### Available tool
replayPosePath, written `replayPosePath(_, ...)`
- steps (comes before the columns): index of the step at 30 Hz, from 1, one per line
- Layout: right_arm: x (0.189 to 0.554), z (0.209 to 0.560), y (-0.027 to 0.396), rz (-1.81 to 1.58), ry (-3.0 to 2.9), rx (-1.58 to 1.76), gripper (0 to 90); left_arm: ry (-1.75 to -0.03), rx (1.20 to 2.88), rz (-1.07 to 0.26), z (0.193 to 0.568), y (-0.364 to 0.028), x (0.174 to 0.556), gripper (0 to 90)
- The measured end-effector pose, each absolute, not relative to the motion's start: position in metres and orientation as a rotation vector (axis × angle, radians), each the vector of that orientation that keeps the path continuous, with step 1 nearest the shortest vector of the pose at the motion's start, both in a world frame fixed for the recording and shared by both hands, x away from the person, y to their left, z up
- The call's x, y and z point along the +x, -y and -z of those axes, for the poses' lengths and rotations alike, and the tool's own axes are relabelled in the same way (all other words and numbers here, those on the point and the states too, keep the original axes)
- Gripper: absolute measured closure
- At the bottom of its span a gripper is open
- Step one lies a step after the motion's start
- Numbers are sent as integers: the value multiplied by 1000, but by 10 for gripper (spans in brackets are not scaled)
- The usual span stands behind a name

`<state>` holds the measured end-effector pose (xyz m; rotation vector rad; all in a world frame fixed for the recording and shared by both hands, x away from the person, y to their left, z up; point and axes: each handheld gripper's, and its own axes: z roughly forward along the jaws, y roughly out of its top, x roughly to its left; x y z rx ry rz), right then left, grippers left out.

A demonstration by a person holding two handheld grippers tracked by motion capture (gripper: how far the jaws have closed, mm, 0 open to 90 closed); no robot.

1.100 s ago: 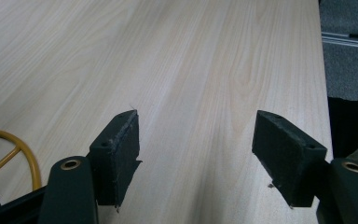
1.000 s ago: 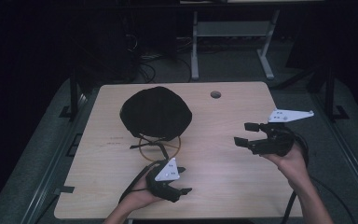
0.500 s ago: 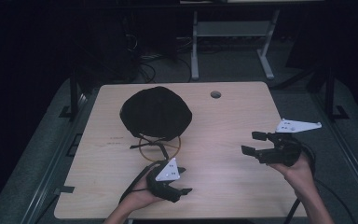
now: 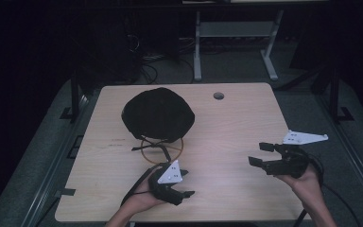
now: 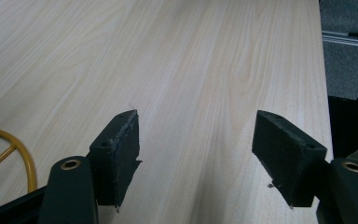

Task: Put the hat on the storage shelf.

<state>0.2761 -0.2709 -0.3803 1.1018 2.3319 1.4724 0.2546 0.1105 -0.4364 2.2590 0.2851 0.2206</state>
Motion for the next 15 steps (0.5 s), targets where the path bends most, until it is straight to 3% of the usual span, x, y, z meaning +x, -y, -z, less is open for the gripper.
replayPosePath(15, 254, 411, 275, -1445, -2328, 1147, 211, -283, 2257, -214, 437, -107, 255, 317)
